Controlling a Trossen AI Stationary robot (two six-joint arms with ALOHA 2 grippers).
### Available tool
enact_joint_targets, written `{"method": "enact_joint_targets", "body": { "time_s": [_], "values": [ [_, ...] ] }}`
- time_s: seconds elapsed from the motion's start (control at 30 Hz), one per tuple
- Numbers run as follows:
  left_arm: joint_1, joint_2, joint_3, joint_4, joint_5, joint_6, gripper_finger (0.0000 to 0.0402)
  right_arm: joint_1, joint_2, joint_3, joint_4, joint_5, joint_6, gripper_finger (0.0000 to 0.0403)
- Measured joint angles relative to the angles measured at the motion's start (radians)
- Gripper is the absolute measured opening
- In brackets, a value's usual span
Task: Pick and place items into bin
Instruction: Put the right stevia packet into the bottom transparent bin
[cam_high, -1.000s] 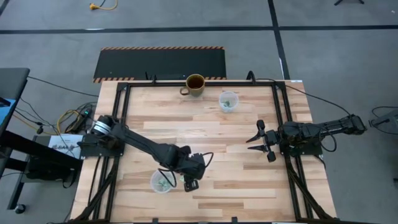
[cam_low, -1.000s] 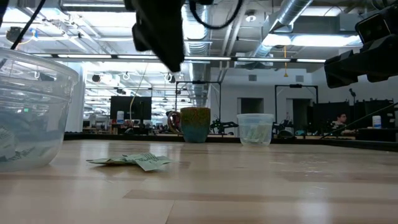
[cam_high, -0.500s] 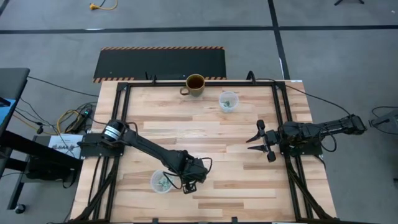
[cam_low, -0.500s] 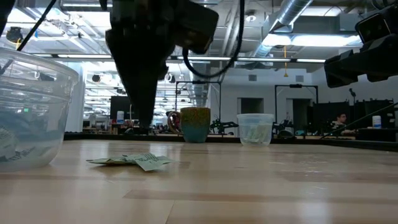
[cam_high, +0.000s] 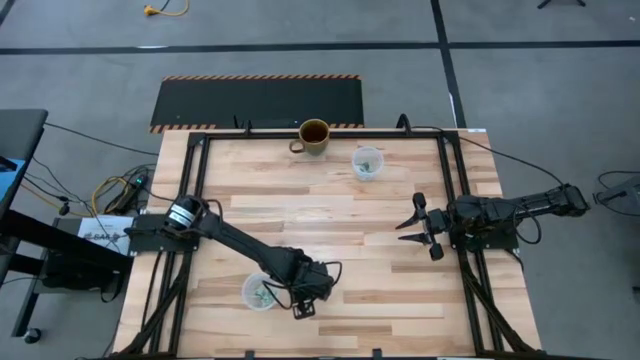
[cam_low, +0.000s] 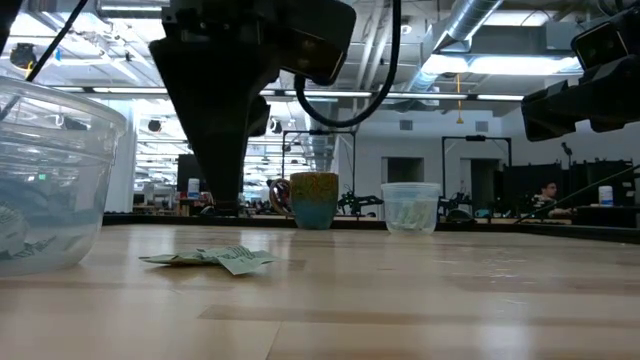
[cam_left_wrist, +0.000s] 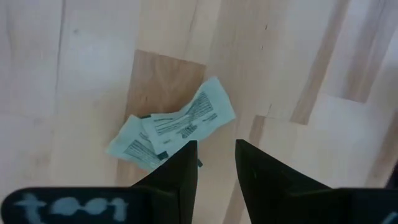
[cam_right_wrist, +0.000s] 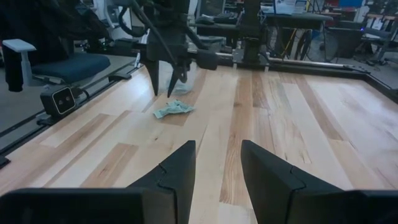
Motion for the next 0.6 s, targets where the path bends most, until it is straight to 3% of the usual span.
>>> {"method": "enact_joint_targets", "body": {
  "time_s": [0.33, 0.6],
  "values": [
    [0.008, 0.000, 0.000, 0.000, -0.065, 0.092, 0.0096, 0.000, 0.000, 0.000, 0.000, 0.000, 0.000, 0.0123],
    [0.020, 0.000, 0.000, -0.001, -0.052, 0.158, 0.0096, 0.000, 0.000, 0.000, 0.000, 0.000, 0.000, 0.0123]
  ]
}}
